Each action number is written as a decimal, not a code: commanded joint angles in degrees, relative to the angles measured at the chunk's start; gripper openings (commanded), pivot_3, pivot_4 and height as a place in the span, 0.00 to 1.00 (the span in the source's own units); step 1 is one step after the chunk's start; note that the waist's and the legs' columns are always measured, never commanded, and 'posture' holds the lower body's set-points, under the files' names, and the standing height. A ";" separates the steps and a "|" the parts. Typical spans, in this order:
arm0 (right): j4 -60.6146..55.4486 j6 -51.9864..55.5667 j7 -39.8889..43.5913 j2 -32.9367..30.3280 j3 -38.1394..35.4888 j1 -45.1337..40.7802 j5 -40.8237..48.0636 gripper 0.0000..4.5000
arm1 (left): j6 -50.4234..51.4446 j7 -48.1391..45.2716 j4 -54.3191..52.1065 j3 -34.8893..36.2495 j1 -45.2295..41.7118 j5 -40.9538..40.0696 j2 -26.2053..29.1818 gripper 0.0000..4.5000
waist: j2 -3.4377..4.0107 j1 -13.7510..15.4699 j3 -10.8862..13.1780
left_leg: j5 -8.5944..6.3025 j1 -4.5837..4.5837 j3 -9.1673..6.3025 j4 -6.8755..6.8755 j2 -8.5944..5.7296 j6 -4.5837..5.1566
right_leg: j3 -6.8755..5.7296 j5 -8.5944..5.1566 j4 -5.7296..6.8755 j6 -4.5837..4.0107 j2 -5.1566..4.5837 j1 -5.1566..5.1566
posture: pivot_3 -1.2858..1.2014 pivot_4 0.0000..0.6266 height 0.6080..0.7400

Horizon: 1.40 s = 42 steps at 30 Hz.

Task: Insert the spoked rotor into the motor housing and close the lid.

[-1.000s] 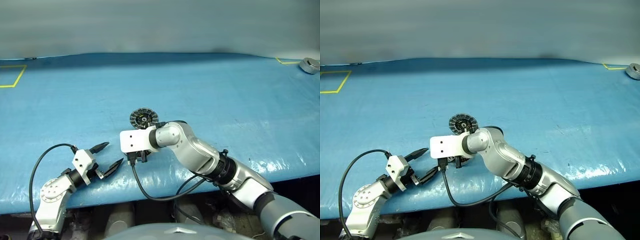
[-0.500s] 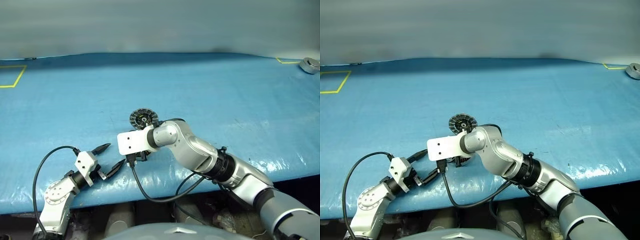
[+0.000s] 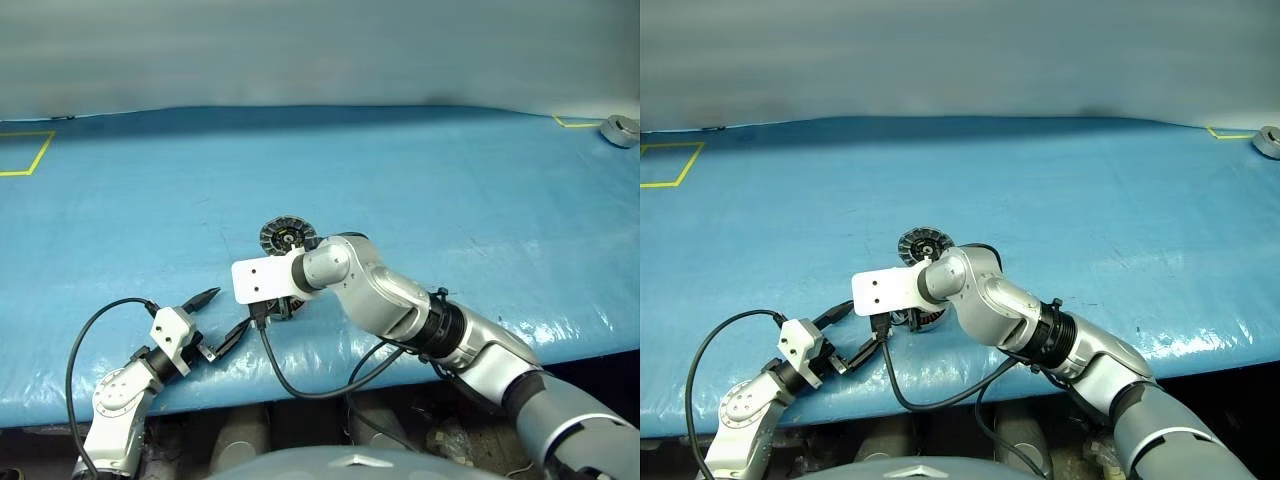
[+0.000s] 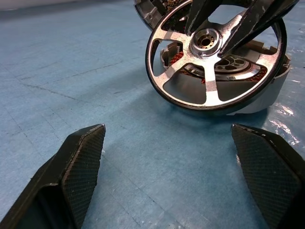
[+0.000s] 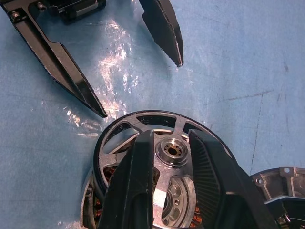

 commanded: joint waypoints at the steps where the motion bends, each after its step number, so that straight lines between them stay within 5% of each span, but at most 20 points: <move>1: 1.52 1.78 -0.15 0.33 -1.65 -1.17 0.42 0.27 | -1.19 0.01 -0.07 -0.59 0.22 0.55 -0.16 1.00 | 0.01 -0.01 0.00 | 0.00 0.00 0.00 0.00 0.00 0.00 | 0.00 0.00 0.00 0.00 0.00 0.00 | 0.52 0.24 1.00; 9: 1.99 3.19 0.16 -0.59 -1.05 -1.27 1.38 0.27 | -1.32 0.05 0.30 -0.79 -0.03 0.58 -0.30 1.00 | 0.04 0.02 0.00 | 0.03 0.00 0.00 0.00 0.00 -0.05 | 0.00 0.00 0.01 0.00 0.00 0.01 | 0.52 0.24 1.00; 14: 2.09 3.53 0.04 -1.13 -0.98 -1.34 1.65 0.00 | -1.53 0.04 0.58 -0.91 -0.19 0.51 -0.27 1.00 | 0.07 0.05 -0.02 | 0.07 0.01 -0.01 0.00 -0.02 -0.11 | 0.00 -0.05 0.01 0.08 -0.02 0.02 | 0.52 0.24 1.00; 42: -7.02 3.70 -1.30 -4.38 -4.80 -0.99 6.60 0.00 | -0.72 -0.06 -0.08 -0.42 -0.20 -0.10 1.07 1.00 | 0.13 -0.17 0.01 | 0.08 -0.02 -0.03 -0.09 -0.01 -0.13 | -0.02 -0.05 0.01 0.07 -0.01 -0.04 | 0.52 0.24 1.00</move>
